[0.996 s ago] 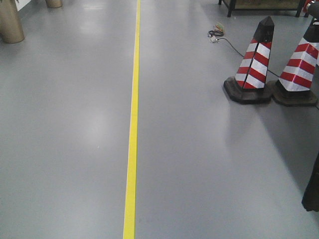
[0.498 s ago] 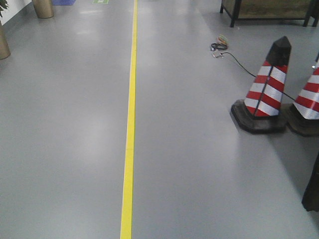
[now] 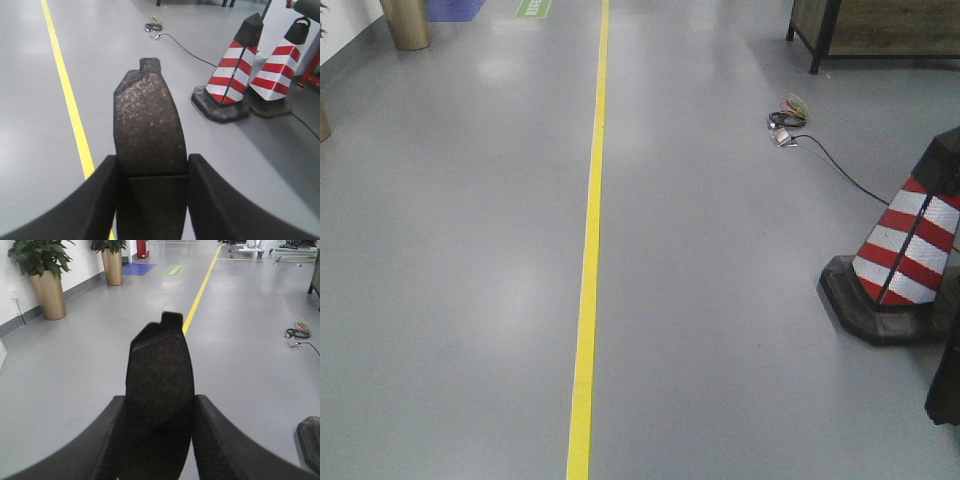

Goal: Move and align brake pads A on conveyor
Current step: 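Drive along the yellow floor line past the striped cones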

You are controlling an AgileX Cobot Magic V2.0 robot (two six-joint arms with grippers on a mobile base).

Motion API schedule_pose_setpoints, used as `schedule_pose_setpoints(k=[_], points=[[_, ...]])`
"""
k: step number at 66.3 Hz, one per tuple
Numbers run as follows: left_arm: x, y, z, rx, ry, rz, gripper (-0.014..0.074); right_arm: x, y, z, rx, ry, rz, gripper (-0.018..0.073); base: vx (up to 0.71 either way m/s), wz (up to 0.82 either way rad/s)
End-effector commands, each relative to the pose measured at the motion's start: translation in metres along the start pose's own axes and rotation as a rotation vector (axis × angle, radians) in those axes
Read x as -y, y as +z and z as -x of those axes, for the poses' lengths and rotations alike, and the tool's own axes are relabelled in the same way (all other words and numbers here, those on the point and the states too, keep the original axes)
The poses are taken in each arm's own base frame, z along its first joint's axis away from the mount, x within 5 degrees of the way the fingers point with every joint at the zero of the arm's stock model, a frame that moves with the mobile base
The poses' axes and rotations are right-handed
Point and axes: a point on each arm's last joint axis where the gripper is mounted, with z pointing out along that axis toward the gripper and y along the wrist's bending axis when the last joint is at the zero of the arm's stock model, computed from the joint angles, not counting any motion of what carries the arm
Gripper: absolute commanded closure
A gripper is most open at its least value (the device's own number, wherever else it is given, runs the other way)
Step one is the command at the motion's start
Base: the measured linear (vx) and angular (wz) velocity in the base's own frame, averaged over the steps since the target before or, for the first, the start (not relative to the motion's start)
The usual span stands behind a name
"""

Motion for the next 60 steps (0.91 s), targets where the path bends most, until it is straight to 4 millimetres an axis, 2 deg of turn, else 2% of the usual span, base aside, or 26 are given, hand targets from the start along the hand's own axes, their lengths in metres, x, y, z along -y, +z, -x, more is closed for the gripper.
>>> schedule_pose_setpoints(k=[1, 60], points=[[0.0036, -0.0041, 0.0153, 0.107, 0.006, -0.031, 0.0603, -0.0013, -0.0026, 0.0176, 0.119, -0.02, 0.012, 0.0564, 0.68, -0.09], [0.0036, -0.0041, 0.0153, 0.107, 0.006, -0.031, 0.0603, -0.0013, -0.0026, 0.0176, 0.119, -0.02, 0.012, 0.0564, 0.61, -0.04]])
